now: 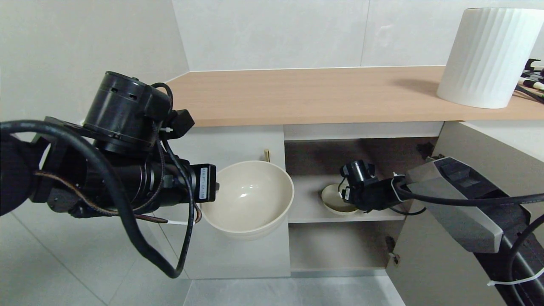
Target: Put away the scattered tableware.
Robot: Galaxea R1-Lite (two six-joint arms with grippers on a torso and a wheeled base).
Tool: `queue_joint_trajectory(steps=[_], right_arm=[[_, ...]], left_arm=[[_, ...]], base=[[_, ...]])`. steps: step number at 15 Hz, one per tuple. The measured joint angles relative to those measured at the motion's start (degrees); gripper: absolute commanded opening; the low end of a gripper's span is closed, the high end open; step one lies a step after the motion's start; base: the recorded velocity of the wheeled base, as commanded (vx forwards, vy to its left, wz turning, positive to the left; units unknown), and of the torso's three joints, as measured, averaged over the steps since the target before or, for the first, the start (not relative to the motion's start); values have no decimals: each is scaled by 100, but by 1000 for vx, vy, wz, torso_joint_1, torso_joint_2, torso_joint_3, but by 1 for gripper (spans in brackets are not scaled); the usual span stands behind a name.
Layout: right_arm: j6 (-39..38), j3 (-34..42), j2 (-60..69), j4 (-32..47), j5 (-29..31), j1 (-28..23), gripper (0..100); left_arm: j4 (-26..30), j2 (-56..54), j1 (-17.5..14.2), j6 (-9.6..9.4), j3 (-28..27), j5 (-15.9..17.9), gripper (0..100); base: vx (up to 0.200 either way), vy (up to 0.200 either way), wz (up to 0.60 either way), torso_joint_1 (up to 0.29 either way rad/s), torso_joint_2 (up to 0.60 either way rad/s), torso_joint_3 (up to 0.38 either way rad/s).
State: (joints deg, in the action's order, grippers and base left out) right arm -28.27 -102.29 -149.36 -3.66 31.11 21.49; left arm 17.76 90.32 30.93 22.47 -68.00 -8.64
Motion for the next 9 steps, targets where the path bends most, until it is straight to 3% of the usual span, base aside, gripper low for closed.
queue_joint_trajectory(steps=[5,9], right_arm=[[-315,566,630,328,-210,107,100],[-284,1925,1950,455,-1382,428,100]], left_arm=[[-6,133,0,-17,22,13,0],[-263,599,167,-35,63,20,0]], base=[[0,0,0,0,0,0],[0,0,0,0,0,0]])
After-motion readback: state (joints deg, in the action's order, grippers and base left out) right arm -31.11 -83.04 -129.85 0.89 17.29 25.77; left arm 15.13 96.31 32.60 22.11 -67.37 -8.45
